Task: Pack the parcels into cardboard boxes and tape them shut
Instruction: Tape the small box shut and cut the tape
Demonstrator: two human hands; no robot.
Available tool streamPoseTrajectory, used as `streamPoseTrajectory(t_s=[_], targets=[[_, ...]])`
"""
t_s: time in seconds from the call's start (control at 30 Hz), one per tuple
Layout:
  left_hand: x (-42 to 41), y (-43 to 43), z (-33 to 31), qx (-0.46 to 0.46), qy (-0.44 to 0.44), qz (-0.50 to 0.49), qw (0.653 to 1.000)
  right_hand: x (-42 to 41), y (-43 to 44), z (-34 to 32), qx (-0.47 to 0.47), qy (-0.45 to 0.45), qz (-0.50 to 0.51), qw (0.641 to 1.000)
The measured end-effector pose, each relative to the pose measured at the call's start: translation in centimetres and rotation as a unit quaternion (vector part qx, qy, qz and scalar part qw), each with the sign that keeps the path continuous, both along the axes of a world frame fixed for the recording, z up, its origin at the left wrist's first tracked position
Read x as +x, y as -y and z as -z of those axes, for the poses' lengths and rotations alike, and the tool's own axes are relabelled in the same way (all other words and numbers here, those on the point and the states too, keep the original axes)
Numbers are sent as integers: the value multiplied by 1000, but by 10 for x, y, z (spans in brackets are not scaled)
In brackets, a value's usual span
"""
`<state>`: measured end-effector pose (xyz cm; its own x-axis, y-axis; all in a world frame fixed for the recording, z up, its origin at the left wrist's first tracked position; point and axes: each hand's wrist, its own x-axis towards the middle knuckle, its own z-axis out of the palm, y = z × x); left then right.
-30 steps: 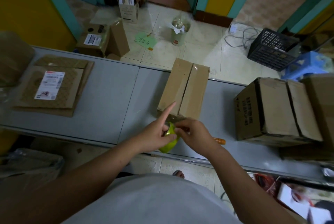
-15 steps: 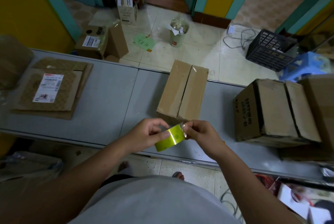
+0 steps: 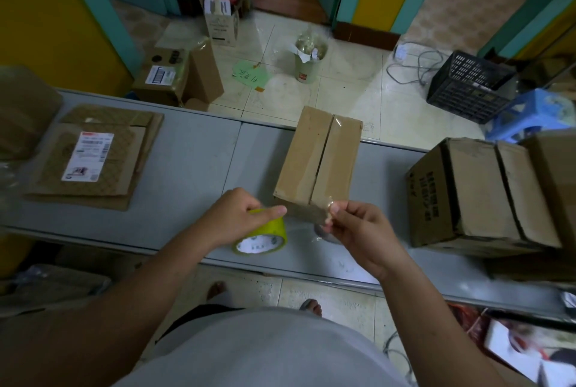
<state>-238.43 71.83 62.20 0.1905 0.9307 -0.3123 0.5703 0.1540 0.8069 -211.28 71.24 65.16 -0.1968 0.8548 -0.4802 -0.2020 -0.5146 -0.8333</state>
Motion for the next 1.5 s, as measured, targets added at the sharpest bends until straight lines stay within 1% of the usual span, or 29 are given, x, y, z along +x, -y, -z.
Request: streamPoseTrajectory(t_s=[0.07,0.1,0.2,0.27,0.4,0.47,0.53,0.67,0.77,1.0,1.1,1.37,1.43,1.5], targets=[[-12,-3,0,-12,78,15,997,7,-2,-8,-15,-33,27,999],[-20,-5,1,-5,91,16,996,15,-3,-11,-16,-43,44,998],[-46,-9,3,30,77,6,997,34,-6,-17,-11,-36,56,998],[-52,-15,2,35,64,24,997,39,-7,-13,-22,-26,54,998],[-43,-43,3,67,-30,55,996,36,-8,7,-71,-29,117,990],[-43,-58,5,65,-70,79,992,37,-6,22,-82,-11,139,987],[-46,-70,6,57,-96,95,989,39,-2,31,-73,8,158,985],[-47,-84,3,79,-190,103,973,32,2,35,-47,31,162,985],[-41,-92,4,79,-224,115,965,30,2,38,-50,38,180,982],[-36,-102,20,30,-213,147,966,35,6,48,-64,68,186,978],[-40,-105,28,6,-178,146,973,36,2,54,-78,61,182,978],[-37,-104,47,-14,-150,133,980,37,-2,83,-113,71,180,975],[-36,-103,49,-15,-150,132,980,35,-5,83,-138,53,177,973],[-34,-103,53,-27,-147,133,980,35,-9,81,-180,16,166,969]])
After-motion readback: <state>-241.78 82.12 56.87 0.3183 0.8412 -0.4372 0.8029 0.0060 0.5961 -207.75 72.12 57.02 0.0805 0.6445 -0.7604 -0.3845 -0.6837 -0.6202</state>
